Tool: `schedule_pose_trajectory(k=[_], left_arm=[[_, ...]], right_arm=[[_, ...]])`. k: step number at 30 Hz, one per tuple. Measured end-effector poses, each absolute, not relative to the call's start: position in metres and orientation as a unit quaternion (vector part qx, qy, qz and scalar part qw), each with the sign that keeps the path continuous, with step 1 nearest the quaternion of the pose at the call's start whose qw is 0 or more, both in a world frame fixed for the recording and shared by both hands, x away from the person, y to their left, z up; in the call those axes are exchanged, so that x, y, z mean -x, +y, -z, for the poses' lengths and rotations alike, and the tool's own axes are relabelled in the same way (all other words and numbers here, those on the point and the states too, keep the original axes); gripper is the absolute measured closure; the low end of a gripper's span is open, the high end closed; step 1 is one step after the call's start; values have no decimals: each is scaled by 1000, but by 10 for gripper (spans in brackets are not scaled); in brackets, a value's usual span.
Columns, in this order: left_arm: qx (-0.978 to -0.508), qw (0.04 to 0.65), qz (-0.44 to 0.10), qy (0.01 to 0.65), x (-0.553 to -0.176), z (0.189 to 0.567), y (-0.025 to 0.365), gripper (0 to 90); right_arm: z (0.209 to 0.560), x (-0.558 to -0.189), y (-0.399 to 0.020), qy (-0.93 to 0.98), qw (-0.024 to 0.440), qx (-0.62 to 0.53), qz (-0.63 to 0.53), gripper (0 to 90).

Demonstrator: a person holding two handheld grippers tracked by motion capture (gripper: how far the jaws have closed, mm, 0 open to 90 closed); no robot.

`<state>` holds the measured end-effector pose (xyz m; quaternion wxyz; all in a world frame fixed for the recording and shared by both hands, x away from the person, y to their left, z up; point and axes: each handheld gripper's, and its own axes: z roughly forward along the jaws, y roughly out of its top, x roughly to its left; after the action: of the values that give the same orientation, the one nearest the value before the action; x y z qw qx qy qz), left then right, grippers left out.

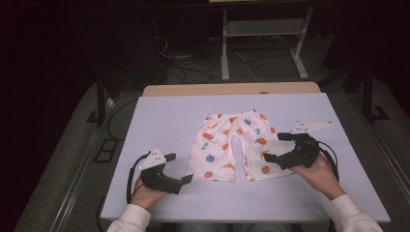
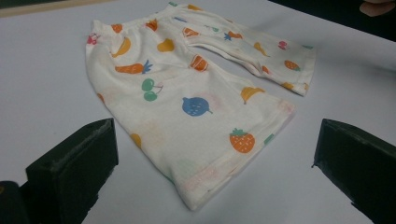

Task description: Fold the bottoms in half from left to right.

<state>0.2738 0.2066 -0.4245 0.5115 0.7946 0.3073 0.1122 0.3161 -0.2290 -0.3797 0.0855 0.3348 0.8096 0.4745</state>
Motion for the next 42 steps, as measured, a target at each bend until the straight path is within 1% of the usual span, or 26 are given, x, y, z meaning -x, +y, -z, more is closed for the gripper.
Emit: schedule_pose_trajectory(k=[13,33,42], left_arm=[[-794,512,-112,309,-275,425,206,0],[-796,512,-110,304,-275,425,205,0],[-795,513,-110,304,-275,425,205,0]], right_arm=[[380,-332,-227,812,82,-341,-466,0],[371,-365,-206,826,75,-332,-450,0],[368,-374,-200,829,74,-331,-445,0]])
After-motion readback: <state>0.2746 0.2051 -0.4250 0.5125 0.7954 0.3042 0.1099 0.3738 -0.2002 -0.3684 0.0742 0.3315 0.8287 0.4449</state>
